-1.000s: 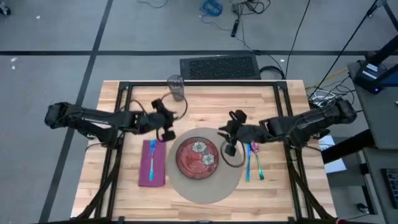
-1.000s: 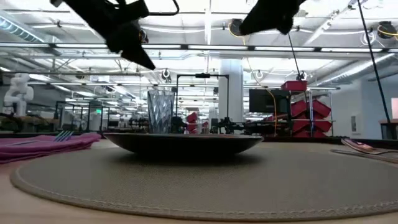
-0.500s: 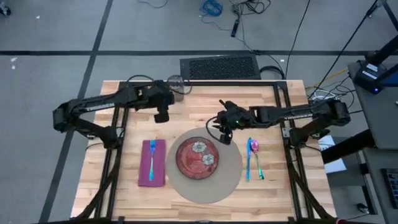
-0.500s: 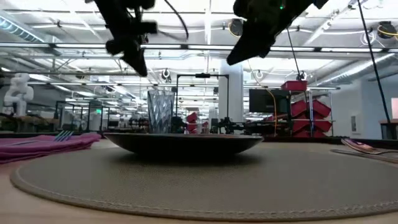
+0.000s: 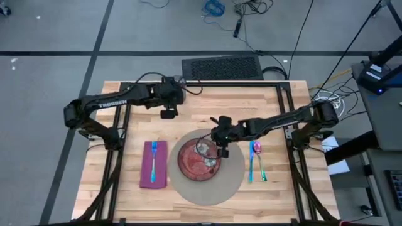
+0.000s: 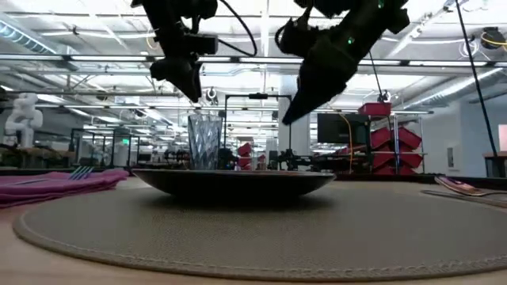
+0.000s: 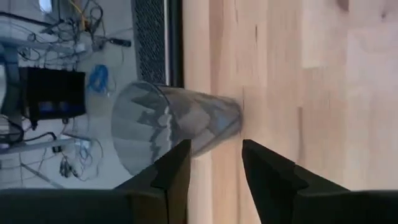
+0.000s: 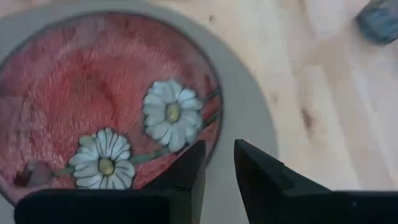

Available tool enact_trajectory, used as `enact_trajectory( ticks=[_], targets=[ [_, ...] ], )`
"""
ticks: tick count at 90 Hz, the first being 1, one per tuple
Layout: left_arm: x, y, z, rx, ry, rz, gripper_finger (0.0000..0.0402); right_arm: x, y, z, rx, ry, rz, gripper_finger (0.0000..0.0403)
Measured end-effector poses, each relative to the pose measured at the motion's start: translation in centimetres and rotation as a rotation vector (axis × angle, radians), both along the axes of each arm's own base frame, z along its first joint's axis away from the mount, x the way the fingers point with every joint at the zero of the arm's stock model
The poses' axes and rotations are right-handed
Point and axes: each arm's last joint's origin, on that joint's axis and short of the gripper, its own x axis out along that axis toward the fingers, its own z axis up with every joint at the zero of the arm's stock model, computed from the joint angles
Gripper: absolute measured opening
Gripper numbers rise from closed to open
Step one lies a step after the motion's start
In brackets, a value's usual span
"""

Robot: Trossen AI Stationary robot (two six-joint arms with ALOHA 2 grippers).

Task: Set table place
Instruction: Move the blue cup to the top right of the table

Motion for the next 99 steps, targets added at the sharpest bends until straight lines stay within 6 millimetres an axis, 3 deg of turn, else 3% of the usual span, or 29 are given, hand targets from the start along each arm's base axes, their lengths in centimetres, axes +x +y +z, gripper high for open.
enact_trajectory(
  ticks=[39, 60, 99],
  targets=[
    [1.1, 3.8, -1.7, -0.1, 0.106, 0.017, 0.0142, 1.0, 1.7, -3.7, 0.024, 0.089, 0.0, 0.0073],
    [1.9, 5.5, -3.1, -0.13, 0.161, 0.029, 0.0142, 1.2, 2.9, -3.6, 0.045, 0.046, 0.009, 0.0073],
    [1.9, 5.2, -2.6, -0.137, 0.16, 0.033, 0.0132, 1.2, 3.6, -3.5, 0.064, 0.03, 0.004, 0.0073]
  ],
)
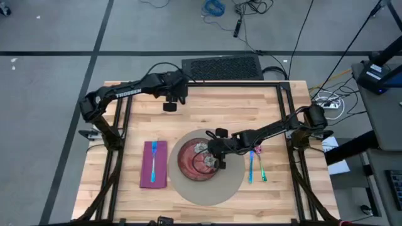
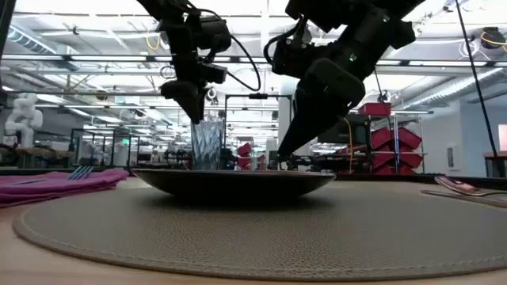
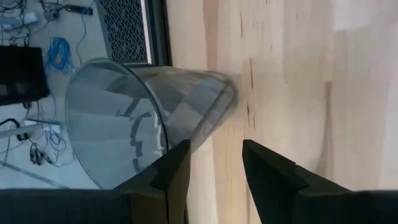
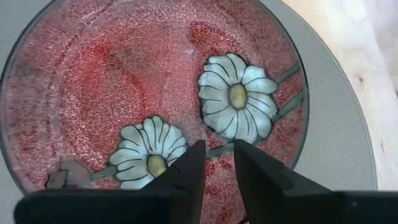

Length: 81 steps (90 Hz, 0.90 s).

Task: Set table place
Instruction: Move the blue cup to the top right of the table

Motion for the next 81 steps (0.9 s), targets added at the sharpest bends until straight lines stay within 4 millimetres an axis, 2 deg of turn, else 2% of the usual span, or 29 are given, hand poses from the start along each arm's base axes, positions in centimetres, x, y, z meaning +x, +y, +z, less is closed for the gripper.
enact_trajectory(
  ticks=[15, 36, 60, 81],
  targets=[
    [0.5, -0.3, 1.6, 0.015, -0.032, -0.013, 0.0132, 0.0, 0.0, 0.0, 0.0, 0.003, 0.0, 0.0073],
    [0.7, 0.6, 4.0, 0.046, -0.101, -0.042, 0.0145, 0.0, 0.0, 0.0, 0.0, 0.002, 0.001, 0.0073],
    [-0.9, 3.1, 3.5, -0.032, -0.103, -0.001, 0.0171, 0.0, 0.0, 0.0, -0.001, 0.002, 0.001, 0.0073],
    [-0.7, 4.2, 2.1, -0.086, -0.088, 0.003, 0.0171, 0.0, -0.1, 0.0, -0.005, -0.002, 0.005, 0.0073]
  ],
)
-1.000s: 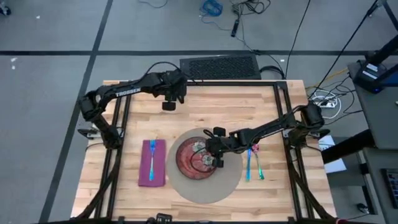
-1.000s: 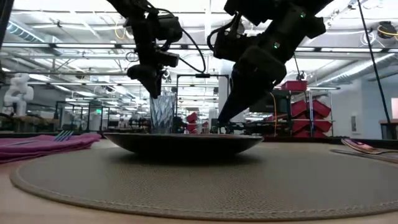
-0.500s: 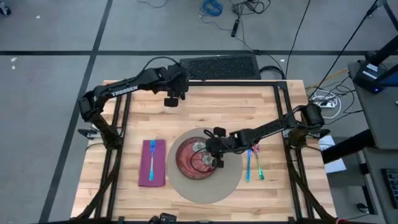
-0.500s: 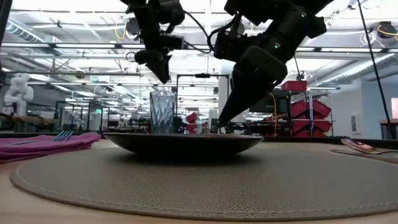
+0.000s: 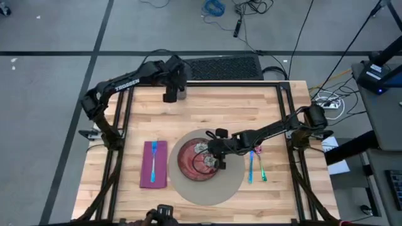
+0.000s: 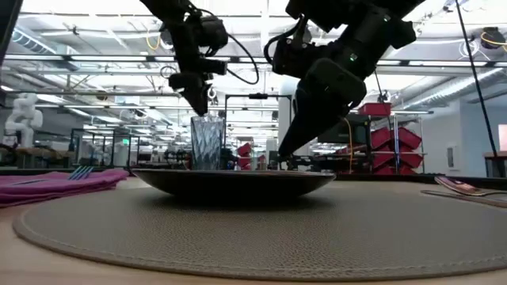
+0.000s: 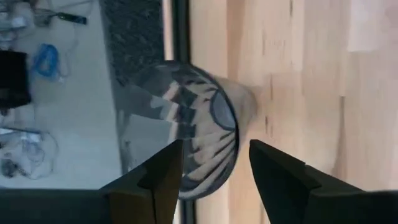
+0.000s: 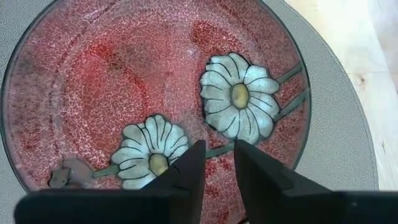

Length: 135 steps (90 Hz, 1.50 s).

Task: Set table place
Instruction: Move the blue cup to the top right of the table

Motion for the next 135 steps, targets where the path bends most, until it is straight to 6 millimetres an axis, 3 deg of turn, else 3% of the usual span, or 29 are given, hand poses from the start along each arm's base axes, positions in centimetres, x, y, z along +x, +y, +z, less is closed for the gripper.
enact_trajectory(
  ticks=[25, 58, 84, 95, 107, 135],
  targets=[
    [0.6, 0.5, -1.5, -0.038, 0.036, -0.025, 0.0163, 0.1, 0.0, 0.0, 0.0, -0.008, -0.001, 0.0073],
    [1.1, 0.9, -2.1, -0.017, 0.048, -0.054, 0.0013, 0.2, 0.0, 0.2, 0.004, -0.026, -0.005, 0.0073],
    [1.6, 0.4, -2.4, -0.031, 0.046, -0.097, 0.0001, 0.3, 0.0, 0.6, -0.001, -0.057, -0.022, 0.0073],
    [2.0, -0.3, -2.0, -0.019, 0.04, -0.123, 0.0001, -0.2, 0.0, 2.2, -0.048, -0.104, -0.043, 0.0073],
    [2.8, -1.5, -0.9, -0.019, 0.026, -0.166, 0.0, -1.5, -0.2, 5.3, -0.051, -0.168, -0.036, 0.0073],
    [5.7, -5.5, 1.6, -0.047, -0.088, -0.368, 0.0, -8.1, -0.6, 11.5, -0.112, -0.157, -0.125, 0.0073]
  ],
)
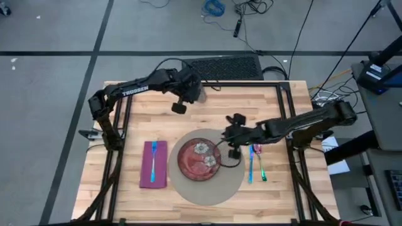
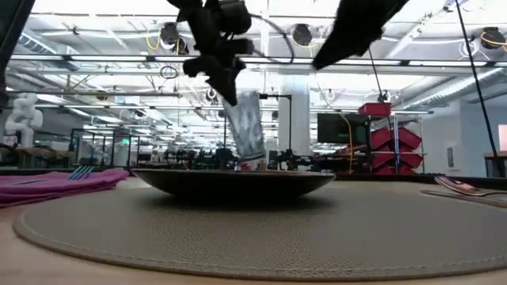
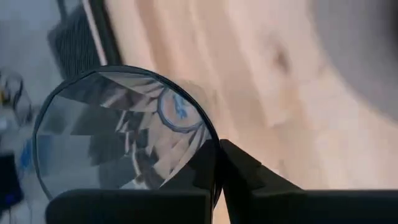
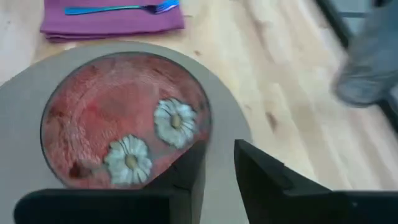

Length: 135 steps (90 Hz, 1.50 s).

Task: Set table place
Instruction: Move the blue cup to the top right of the table

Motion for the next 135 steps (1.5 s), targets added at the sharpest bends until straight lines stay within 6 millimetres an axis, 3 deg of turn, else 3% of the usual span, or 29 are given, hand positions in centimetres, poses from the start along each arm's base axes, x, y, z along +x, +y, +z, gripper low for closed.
enact_trajectory(
  ticks=[20, 38, 54, 68, 84, 100, 135],
  targets=[
    [1.2, -2.5, 0.5, 0.019, -0.016, -0.1, 0.0, -4.7, 0.2, 2.3, -0.022, -0.006, -0.113, 0.0073],
    [2.2, -4.1, -0.1, 0.027, 0.004, -0.162, 0.0, -7.1, 1.0, 2.5, -0.023, -0.025, -0.185, 0.0073],
    [4.7, -4.6, -0.9, 0.019, 0.023, -0.192, 0.0, -7.6, 1.8, 1.3, -0.014, -0.036, -0.199, 0.0073],
    [7.5, -4.7, -0.3, 0.007, 0.038, -0.219, 0.0, -7.9, 2.1, -0.2, 0.006, -0.023, -0.225, 0.0073],
    [10.0, -5.0, -1.3, -0.018, 0.119, -0.263, 0.0, -8.1, 2.5, -1.5, 0.02, -0.018, -0.222, 0.0073],
    [10.7, -5.2, -1.1, -0.04, 0.057, -0.296, 0.0, -8.5, 2.9, -2.1, 0.031, -0.008, -0.221, 0.0073],
    [10.9, -7.0, -1.5, -0.047, 0.1, -0.337, 0.0, -9.0, 3.7, -2.0, -0.025, -0.061, -0.228, 0.0073]
  ],
)
